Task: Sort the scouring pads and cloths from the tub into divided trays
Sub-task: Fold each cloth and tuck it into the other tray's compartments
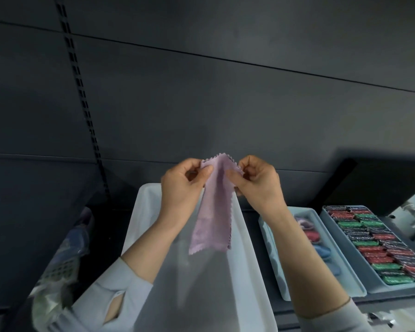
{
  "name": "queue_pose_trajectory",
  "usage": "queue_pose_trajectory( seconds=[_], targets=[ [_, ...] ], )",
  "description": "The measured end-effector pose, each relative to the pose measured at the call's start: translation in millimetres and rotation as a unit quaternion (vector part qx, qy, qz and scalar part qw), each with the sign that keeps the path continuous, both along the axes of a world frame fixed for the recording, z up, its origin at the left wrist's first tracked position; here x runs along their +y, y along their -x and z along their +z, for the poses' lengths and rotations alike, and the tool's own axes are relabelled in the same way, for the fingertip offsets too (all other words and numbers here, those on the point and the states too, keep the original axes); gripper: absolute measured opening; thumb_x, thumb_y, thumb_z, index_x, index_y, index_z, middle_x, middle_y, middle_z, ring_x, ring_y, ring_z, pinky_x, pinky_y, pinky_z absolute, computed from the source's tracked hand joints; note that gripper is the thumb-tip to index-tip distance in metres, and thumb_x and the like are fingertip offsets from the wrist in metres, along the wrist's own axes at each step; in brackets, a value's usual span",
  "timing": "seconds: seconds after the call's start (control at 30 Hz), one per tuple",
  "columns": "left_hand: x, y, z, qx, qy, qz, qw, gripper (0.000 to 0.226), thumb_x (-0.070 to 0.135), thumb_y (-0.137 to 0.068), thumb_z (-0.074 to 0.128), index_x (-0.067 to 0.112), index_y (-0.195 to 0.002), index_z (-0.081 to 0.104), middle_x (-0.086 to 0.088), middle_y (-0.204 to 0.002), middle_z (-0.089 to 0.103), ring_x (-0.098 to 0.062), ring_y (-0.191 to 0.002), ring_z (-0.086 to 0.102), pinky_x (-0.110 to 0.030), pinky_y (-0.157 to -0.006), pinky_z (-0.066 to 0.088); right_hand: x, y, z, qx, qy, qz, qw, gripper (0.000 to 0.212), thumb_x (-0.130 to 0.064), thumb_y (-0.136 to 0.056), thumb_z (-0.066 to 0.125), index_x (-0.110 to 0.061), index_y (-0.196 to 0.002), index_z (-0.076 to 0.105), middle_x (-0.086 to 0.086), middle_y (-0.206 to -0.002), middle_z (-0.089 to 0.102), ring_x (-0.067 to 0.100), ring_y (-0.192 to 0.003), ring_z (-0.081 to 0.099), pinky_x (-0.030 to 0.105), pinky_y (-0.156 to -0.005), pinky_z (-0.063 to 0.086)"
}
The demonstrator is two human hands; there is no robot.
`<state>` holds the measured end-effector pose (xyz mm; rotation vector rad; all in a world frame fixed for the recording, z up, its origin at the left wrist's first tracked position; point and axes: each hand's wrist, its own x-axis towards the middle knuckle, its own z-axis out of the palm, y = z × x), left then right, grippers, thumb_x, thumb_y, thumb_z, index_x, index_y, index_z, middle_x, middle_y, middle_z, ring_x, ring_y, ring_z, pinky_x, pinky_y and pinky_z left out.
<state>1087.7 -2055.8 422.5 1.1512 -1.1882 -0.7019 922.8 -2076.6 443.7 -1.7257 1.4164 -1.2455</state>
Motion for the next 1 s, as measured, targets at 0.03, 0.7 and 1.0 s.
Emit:
queue_pose_trajectory(
  seconds=[0.03, 0.7, 1.0],
  targets=[
    [3, 5, 3, -0.001, 0.011, -0.008, 1.0, 0.004, 0.022, -0.087, 0.071, 0.019, -0.088, 0.074, 0.008, -0.079, 0.073, -0.012, -0.076, 0.07, -0.034, -0.075, 0.058, 3, -5, 2, -0.024, 0.0, 0.017, 1.0, 0.022, -0.02, -0.082, 0.074, -0.013, -0.071, 0.057, 0.011, -0.064, 0.064, 0.027, -0.054, 0.061, 0.04, -0.062, 0.055],
    [5, 9, 15, 0.068, -0.012, -0.104, 0.992, 0.015, 0.002, -0.09, 0.064, 0.014, -0.092, 0.074, -0.001, -0.089, 0.075, -0.009, -0.08, 0.064, -0.033, -0.08, 0.055, 16, 14, -5, -0.177, -0.02, 0.107, 0.978, 0.034, -0.021, -0.084, 0.072, -0.009, -0.115, 0.064, 0.001, -0.097, 0.072, 0.01, -0.09, 0.065, 0.024, -0.086, 0.049],
    [1, -2, -11, 0.195, -0.297, -0.237, 0.904, 0.033, 0.035, -0.095, 0.057, 0.006, -0.105, 0.07, -0.01, -0.1, 0.075, -0.019, -0.089, 0.071, -0.03, -0.079, 0.058, 24, 12, -58, -0.157, -0.188, 0.119, 0.962, 0.019, -0.016, -0.092, 0.065, 0.0, -0.088, 0.073, 0.008, -0.08, 0.072, 0.014, -0.067, 0.065, 0.024, -0.061, 0.052]
  ],
)
